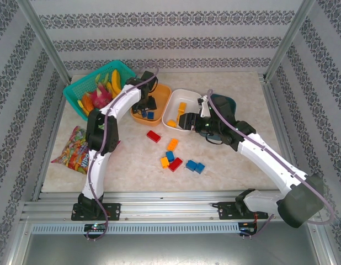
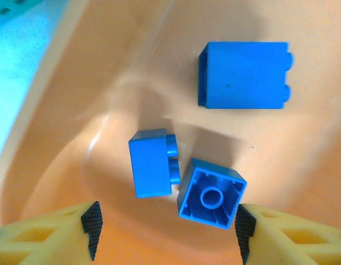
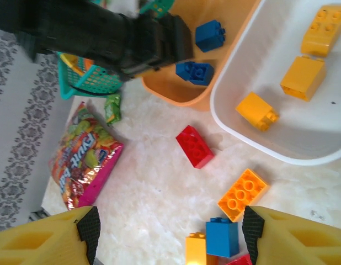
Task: Sort the legos into containers by color
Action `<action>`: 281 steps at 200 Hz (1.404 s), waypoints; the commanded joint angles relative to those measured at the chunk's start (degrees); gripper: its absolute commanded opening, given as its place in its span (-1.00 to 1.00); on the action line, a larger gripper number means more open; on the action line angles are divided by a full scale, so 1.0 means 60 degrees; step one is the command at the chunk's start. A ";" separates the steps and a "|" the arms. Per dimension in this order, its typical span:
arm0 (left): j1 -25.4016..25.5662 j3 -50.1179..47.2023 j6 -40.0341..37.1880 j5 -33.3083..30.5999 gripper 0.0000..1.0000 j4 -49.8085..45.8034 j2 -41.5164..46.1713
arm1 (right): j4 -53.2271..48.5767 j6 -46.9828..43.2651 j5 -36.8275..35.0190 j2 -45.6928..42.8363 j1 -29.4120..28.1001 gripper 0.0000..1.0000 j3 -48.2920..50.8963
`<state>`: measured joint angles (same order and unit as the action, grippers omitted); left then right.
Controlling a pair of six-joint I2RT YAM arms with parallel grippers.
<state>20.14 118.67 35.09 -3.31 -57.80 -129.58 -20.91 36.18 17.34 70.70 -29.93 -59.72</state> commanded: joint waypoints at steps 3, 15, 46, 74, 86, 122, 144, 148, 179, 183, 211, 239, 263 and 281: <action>0.0100 -0.0603 0.0064 0.0049 0.41 0.0244 0.1937 | -0.1157 -0.0339 -0.0918 0.0400 -0.0292 0.39 -0.0494; 0.0231 -0.1378 0.0134 0.0107 0.45 0.0701 0.2760 | -0.1654 -0.0136 -0.1484 0.0727 -0.0525 0.38 -0.0680; 0.0606 -0.4183 0.0423 0.0615 0.52 0.2237 0.5168 | -0.2816 0.0978 -0.2940 0.1933 -0.1405 0.37 -0.1301; 0.0914 -0.6960 0.0594 0.1221 0.54 0.3364 0.7395 | -0.2992 0.2265 -0.3395 0.3165 -0.2131 0.37 -0.1713; 0.1107 -0.8012 0.0713 0.1262 0.57 0.3654 0.8380 | -0.3148 0.2789 -0.3646 0.3710 -0.2396 0.39 -0.1978; 0.1403 -1.0237 0.1286 0.1376 0.60 0.3537 1.1044 | -0.3055 0.4552 -0.3954 0.4956 -0.2726 0.49 -0.2261; 0.1433 -1.0921 0.1460 0.1414 0.62 0.3155 1.2375 | -0.2699 0.5080 -0.4211 0.5521 -0.2776 0.50 -0.2380; 0.1444 -1.0996 0.1466 0.1416 0.63 0.3093 1.2584 | -0.2711 0.5146 -0.4268 0.5631 -0.2778 0.50 -0.2452; 0.1433 -1.1389 0.1580 0.1533 0.64 0.2603 1.3719 | -0.2559 0.5495 -0.4406 0.6335 -0.2765 0.40 -0.2765; 0.1433 -1.1420 0.1593 0.1533 0.64 0.2547 1.3806 | -0.2544 0.5519 -0.4414 0.6421 -0.2760 0.39 -0.2795; 0.1437 -1.1441 0.1606 0.1507 0.64 0.2273 1.4190 | -0.2431 0.5595 -0.4459 0.6869 -0.2695 0.28 -0.2990; 0.1433 -1.1355 0.1551 0.1537 0.63 0.2097 1.4284 | -0.2347 0.5660 -0.4393 0.7205 -0.2672 0.10 -0.3139; 0.1433 -1.1374 0.1553 0.1521 0.63 0.2020 1.4438 | -0.2390 0.5741 -0.4290 0.7447 -0.2695 -0.11 -0.3316; 0.1433 -1.1408 0.1567 0.1513 0.63 0.1987 1.4535 | -0.2404 0.5808 -0.4325 0.7440 -0.2730 -0.24 -0.3314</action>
<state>28.14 50.35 43.86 5.61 -43.55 -43.79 -34.92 69.78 -7.31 114.54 -46.26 -78.28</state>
